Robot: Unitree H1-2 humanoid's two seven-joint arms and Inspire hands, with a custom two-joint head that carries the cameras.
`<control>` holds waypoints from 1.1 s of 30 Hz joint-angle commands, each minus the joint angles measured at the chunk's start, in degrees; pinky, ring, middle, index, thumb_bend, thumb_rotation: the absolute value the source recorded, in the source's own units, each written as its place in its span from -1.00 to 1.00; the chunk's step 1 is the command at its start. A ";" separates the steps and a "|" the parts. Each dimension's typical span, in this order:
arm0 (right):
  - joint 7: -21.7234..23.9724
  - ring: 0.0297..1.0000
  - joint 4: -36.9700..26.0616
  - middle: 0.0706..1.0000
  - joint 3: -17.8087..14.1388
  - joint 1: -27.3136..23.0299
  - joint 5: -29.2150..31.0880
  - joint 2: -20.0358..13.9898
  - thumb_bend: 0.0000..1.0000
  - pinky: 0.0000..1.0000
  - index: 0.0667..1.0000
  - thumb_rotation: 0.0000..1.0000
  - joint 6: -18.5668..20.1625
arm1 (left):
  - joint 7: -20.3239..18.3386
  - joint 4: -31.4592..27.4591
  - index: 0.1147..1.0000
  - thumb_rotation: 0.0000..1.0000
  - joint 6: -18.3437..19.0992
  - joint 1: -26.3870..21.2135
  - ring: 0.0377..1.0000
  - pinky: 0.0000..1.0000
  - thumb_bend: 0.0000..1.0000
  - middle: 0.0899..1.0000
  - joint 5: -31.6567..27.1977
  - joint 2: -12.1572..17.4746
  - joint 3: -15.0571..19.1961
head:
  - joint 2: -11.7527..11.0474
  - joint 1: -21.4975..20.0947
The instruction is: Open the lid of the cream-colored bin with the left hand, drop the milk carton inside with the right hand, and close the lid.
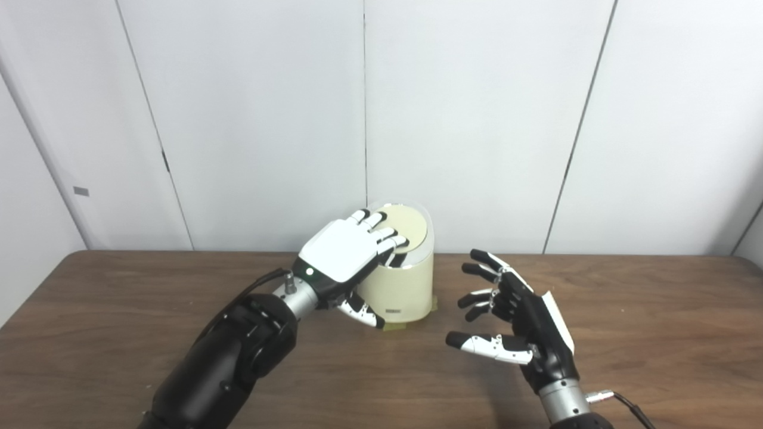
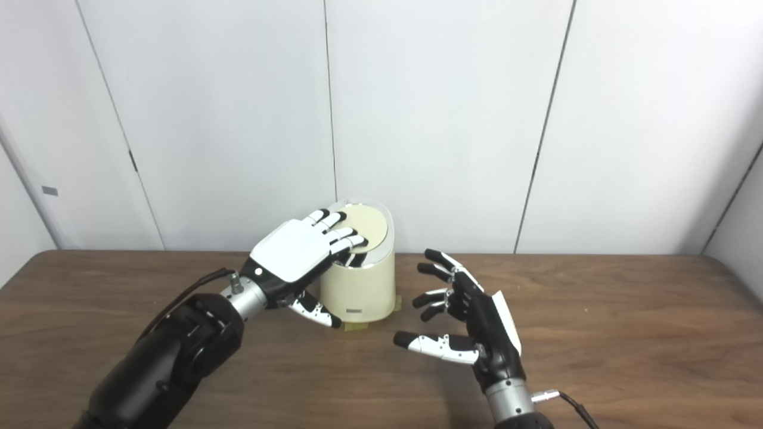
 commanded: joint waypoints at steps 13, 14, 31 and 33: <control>-0.37 0.10 -2.11 0.54 -0.25 -2.04 -0.43 -0.54 0.41 -0.11 0.63 -0.70 -1.23 | -11.06 -3.41 0.68 -0.30 3.47 -3.47 1.00 1.00 0.81 0.70 4.67 1.20 -2.69 | 0.67 0.53; -0.37 0.10 -2.13 0.54 -0.24 -2.05 -0.53 -0.62 0.41 -0.11 0.63 -0.71 -1.34 | -13.43 -4.19 0.64 -0.30 4.39 -3.59 1.00 1.00 0.86 0.67 5.34 1.19 -2.92 | 0.74 0.55; -0.57 0.06 -2.15 0.53 -0.84 -2.20 0.12 -0.67 0.36 -0.17 0.61 -0.70 -0.64 | -28.69 -7.08 0.45 -0.17 11.28 -4.30 0.97 1.00 0.96 0.53 6.93 0.26 -3.86 | 1.07 0.64; -0.60 0.06 -2.18 0.52 -0.87 -2.17 0.12 -0.64 0.34 -0.17 0.61 -0.70 -0.54 | -27.79 -7.32 0.47 -0.17 11.28 -4.09 0.99 1.00 0.93 0.55 6.15 0.34 -3.51 | 1.01 0.61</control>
